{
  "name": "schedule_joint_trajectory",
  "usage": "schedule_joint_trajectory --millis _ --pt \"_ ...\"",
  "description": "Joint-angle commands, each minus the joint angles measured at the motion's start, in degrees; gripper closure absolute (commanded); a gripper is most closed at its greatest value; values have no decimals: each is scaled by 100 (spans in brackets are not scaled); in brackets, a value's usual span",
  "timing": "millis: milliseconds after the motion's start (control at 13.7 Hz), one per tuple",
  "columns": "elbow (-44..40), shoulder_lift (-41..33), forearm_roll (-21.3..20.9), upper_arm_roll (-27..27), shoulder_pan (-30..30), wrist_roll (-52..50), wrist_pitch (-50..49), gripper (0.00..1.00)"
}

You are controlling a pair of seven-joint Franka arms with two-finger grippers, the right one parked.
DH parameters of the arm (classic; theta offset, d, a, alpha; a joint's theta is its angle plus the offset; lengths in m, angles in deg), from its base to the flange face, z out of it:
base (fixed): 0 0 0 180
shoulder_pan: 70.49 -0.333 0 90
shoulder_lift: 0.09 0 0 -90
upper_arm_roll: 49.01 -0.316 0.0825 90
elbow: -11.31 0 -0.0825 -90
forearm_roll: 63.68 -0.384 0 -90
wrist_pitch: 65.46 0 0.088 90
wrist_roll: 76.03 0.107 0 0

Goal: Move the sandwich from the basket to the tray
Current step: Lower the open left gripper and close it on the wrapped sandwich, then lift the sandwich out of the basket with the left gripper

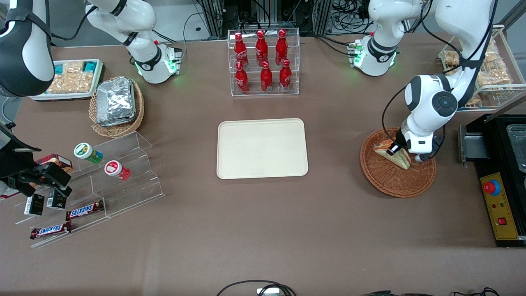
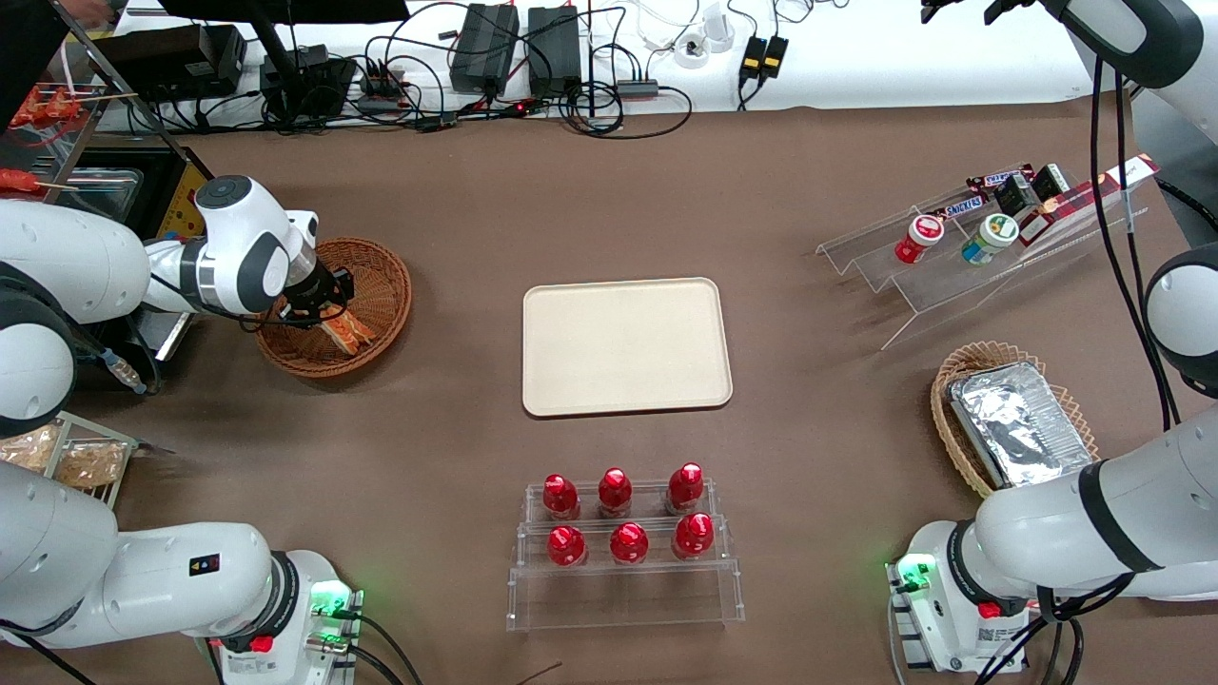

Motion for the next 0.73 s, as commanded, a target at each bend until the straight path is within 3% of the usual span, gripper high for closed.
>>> schedule_joint_trajectory --millis 0,438,657 --pt "-70 -429 -80 7 -18 -89 -425 100" --pt "-755 -1115 -125 24 -18 771 -1920 100" --pt "-1535 -1169 -125 42 17 1307 -2964 100"
